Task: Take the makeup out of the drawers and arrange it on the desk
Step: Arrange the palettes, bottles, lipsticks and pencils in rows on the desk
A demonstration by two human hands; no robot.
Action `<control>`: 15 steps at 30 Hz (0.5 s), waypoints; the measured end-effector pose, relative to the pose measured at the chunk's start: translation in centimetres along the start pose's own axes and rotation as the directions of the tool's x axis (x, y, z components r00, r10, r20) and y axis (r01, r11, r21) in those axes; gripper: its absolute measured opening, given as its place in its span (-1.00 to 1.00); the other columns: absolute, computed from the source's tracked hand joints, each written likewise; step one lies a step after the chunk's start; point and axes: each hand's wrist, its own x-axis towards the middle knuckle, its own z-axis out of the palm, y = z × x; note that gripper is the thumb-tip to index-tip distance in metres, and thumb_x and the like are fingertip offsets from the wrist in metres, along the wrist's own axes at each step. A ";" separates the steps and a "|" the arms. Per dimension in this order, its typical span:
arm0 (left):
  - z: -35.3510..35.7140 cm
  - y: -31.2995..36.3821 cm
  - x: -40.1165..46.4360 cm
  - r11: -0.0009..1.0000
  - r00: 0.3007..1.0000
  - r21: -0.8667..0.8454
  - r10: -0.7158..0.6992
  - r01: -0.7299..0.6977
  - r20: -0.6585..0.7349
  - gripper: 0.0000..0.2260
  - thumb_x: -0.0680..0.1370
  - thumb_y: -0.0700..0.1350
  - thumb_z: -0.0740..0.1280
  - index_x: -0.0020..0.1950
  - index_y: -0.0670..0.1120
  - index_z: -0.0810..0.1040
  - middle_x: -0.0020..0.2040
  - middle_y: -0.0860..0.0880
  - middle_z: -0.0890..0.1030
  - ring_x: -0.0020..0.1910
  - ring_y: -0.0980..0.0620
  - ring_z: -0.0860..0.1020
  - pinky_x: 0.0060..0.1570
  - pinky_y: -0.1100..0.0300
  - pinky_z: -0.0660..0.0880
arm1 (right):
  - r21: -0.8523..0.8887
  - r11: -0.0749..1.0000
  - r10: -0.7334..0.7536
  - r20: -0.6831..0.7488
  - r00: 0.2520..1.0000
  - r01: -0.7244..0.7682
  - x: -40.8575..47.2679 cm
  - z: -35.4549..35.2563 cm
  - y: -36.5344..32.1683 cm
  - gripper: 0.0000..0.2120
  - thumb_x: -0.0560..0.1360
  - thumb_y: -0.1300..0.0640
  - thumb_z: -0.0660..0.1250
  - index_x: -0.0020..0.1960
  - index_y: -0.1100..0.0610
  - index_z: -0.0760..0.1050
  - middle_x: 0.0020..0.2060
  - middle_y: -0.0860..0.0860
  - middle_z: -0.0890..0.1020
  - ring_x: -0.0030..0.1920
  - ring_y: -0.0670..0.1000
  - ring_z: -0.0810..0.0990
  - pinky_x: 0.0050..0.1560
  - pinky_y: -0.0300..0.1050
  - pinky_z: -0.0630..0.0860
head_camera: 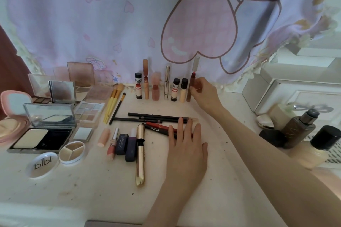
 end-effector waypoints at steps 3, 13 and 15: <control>0.0 -0.1 0.0 1.000 1.000 -0.001 0.005 -0.005 0.003 -0.55 0.62 0.02 -0.03 0.50 -0.07 0.05 0.53 -0.07 0.02 0.50 -0.09 -0.20 0.38 -0.05 -0.34 | 0.001 1.000 0.006 0.007 1.000 -0.006 0.1 0.2 0.0 -0.93 0.54 0.14 0.23 0.00 0.06 0.35 -0.29 -0.20 0.47 -0.27 -0.23 0.46 -0.31 -0.38 0.34; 0.2 -0.1 0.0 1.000 1.000 -0.012 -0.007 0.007 -0.009 -0.55 0.62 0.01 -0.02 0.49 -0.08 0.07 0.52 -0.07 0.03 0.50 -0.10 -0.18 0.41 -0.06 -0.28 | 0.021 1.000 0.022 0.030 0.999 -0.023 0.1 0.7 0.7 -0.90 0.52 0.13 0.24 0.01 0.10 0.35 -0.17 -0.02 0.54 -0.19 -0.12 0.48 -0.24 -0.36 0.35; 0.2 -0.1 0.0 1.000 1.000 -0.018 -0.010 0.009 -0.012 -0.55 0.61 0.00 0.00 0.49 -0.09 0.08 0.52 -0.08 0.05 0.50 -0.11 -0.16 0.41 -0.07 -0.26 | 0.033 0.999 0.026 0.031 0.999 -0.027 0.0 0.7 0.9 -0.89 0.52 0.14 0.25 0.01 0.10 0.35 -0.18 -0.03 0.54 -0.20 -0.15 0.48 -0.25 -0.38 0.35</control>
